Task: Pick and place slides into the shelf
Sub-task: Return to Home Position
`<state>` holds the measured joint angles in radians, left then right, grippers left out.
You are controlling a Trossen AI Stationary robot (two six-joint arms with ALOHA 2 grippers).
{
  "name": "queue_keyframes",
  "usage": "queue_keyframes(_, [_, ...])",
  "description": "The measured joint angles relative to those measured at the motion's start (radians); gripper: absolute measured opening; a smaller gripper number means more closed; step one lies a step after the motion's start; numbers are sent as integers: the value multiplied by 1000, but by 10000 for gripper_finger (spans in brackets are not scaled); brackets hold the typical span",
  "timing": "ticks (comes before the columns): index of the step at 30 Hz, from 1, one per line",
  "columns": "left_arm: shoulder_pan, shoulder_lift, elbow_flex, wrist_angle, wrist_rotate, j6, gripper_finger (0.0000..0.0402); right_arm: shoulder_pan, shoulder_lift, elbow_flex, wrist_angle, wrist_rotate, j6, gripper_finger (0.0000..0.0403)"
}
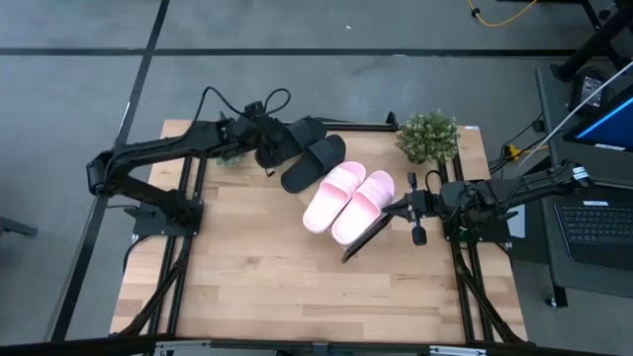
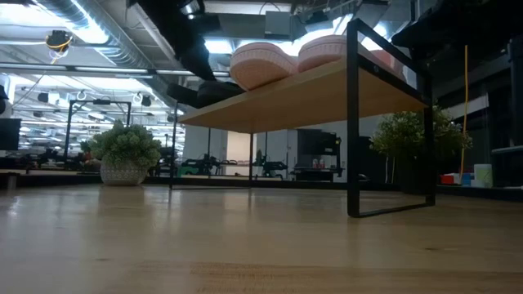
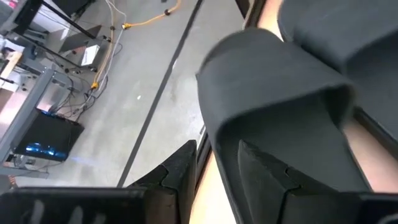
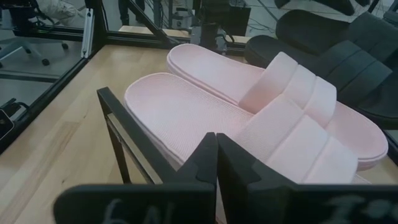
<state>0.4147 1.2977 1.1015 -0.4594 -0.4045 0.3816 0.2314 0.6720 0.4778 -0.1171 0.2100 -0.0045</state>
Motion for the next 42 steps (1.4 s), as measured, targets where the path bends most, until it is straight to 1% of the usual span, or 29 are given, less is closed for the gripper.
queue_keyframes(5, [-23,-63,0,-96,-2,-14,112,0,0,0,0,0,-3,6])
queue_keyframes(9, [-56,-131,0,-143,-3,-81,105,0,0,0,1,0,-3,6])
queue_keyframes(12, [-86,-187,1,-140,1,-115,79,0,0,0,17,0,7,6])
queue_keyframes(16, [-137,-244,1,-138,7,-118,17,0,0,0,45,0,56,6])
queue_keyframes(17, [-148,-257,1,-140,14,-125,9,0,0,0,53,0,55,6])
queue_keyframes(20, [-177,-301,0,-137,47,-153,8,0,-4,0,74,0,52,6])
queue_keyframes(22, [-195,-334,-27,-100,76,-164,3,0,-16,3,75,-1,51,6])
queue_keyframes(25, [-208,-396,-118,-37,85,-180,3,0,-41,24,69,-2,46,6])
queue_keyframes(28, [-217,-483,-246,59,82,-201,1,0,-74,50,44,-18,20,6])
queue_keyframes(34, [-219,-713,-536,264,116,-245,1,0,-144,60,-15,-72,-4,6])
queue_keyframes(37, [-219,-847,-667,360,128,-275,1,0,-167,60,-47,-77,-3,6])
queue_keyframes(41, [-219,-1002,-812,441,231,-306,0,0,-167,61,-47,-81,-3,6])
queue_keyframes(42, [-220,-1032,-842,454,241,-320,0,0,-161,61,-47,-81,-3,6])
